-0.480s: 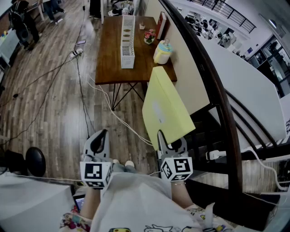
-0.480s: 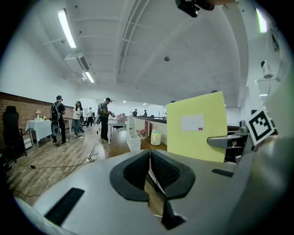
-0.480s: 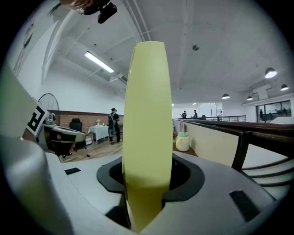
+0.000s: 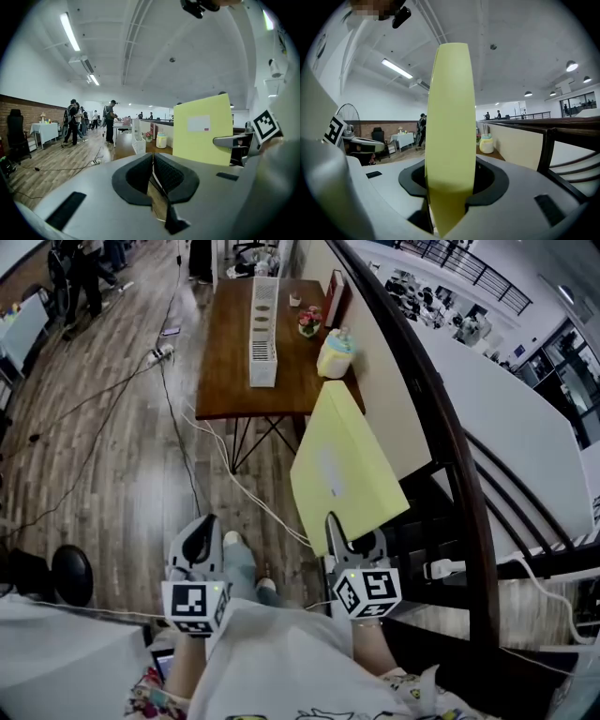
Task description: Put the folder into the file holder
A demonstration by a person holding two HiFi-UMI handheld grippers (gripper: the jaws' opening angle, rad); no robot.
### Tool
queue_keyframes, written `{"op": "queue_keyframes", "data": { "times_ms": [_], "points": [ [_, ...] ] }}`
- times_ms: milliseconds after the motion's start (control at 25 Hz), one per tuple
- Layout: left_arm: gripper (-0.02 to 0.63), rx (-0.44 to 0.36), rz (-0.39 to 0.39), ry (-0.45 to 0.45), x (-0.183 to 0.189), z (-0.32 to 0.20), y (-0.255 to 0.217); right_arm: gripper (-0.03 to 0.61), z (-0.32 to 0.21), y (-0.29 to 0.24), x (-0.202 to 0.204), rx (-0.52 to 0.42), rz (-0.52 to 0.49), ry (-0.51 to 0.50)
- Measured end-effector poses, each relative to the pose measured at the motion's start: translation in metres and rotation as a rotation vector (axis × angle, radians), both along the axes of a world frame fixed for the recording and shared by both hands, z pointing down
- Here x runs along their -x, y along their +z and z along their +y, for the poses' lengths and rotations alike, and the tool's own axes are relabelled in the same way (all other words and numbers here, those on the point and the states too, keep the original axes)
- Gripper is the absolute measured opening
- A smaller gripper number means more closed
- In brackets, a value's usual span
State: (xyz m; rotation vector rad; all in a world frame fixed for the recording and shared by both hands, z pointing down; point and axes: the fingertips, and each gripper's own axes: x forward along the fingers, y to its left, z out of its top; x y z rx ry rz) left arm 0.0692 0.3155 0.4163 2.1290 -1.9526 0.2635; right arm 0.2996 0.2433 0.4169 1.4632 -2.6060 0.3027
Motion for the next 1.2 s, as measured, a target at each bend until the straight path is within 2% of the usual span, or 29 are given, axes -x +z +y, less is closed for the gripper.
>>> {"op": "queue_keyframes", "data": {
  "times_ms": [200,400,840,1200],
  "points": [
    [0.011,0.002,0.006,0.007,0.009,-0.019,0.007,0.172,-0.02,0.007,0.013,0.015,-0.001,-0.001],
    [0.011,0.002,0.009,0.026,0.032,-0.064,0.011,0.172,-0.06,0.006,0.039,0.012,0.0,0.005],
    [0.011,-0.018,0.001,0.064,0.114,-0.186,0.0,0.172,-0.179,-0.011,0.112,-0.02,0.004,0.056],
    [0.011,-0.002,0.02,0.116,0.152,-0.227,0.01,0.172,-0.213,-0.017,0.143,-0.022,0.01,0.117]
  ]
}}
